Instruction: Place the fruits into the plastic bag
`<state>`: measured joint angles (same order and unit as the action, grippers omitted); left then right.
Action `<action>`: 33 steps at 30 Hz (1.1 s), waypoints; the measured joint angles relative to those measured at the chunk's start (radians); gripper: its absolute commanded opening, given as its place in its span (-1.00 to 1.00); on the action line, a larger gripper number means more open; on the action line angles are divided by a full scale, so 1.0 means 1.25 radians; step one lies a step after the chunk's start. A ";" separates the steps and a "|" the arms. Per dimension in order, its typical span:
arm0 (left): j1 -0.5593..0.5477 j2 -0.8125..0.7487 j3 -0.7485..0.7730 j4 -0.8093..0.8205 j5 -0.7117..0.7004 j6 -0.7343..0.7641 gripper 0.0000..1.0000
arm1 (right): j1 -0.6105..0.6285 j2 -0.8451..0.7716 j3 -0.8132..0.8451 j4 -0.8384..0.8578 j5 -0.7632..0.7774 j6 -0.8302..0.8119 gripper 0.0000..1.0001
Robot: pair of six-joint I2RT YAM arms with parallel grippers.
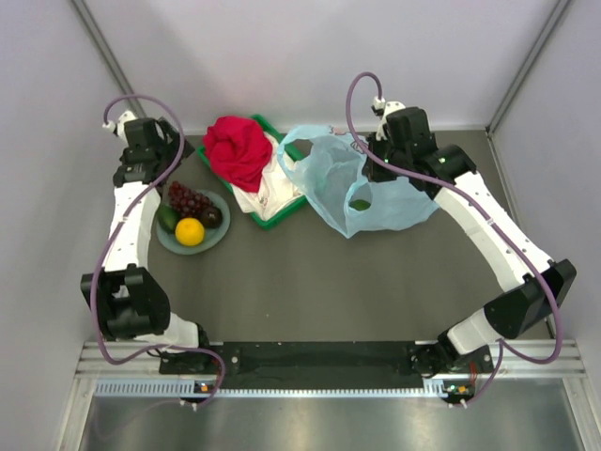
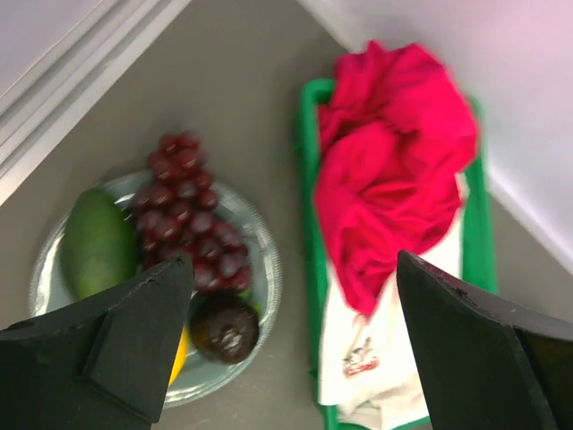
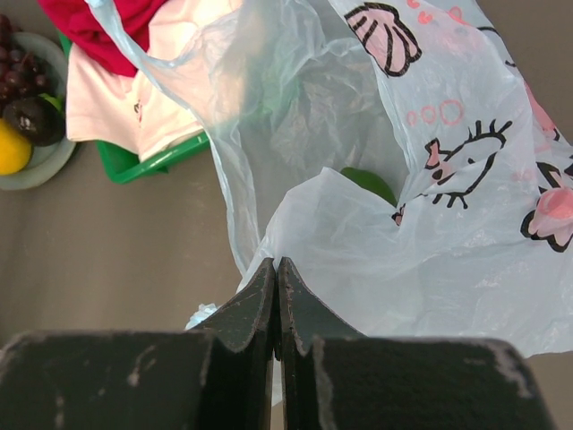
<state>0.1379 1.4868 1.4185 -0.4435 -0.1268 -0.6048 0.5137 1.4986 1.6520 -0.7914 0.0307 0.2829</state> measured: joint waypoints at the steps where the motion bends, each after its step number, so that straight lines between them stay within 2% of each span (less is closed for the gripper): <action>1: 0.000 -0.002 -0.009 -0.009 -0.018 -0.005 0.98 | 0.000 0.000 -0.002 0.001 0.002 0.000 -1.00; 6: 0.018 -0.047 -0.128 -0.037 -0.093 -0.027 0.98 | 0.000 0.000 -0.002 -0.001 0.011 -0.001 -1.00; 16: 0.162 -0.065 -0.239 -0.051 -0.087 -0.037 0.98 | 0.000 0.000 -0.004 -0.001 0.016 -0.017 -1.00; 26: 0.163 0.057 -0.246 -0.038 -0.033 0.033 0.94 | 0.000 0.002 -0.002 -0.005 0.015 -0.035 -1.00; 33: 0.169 0.107 -0.244 -0.037 -0.002 0.048 0.71 | 0.000 0.002 -0.002 -0.007 0.017 -0.038 -1.00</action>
<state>0.3489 1.6203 1.1141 -0.4896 -0.1291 -0.5453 0.5137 1.5009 1.6501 -0.8005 0.0525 0.2359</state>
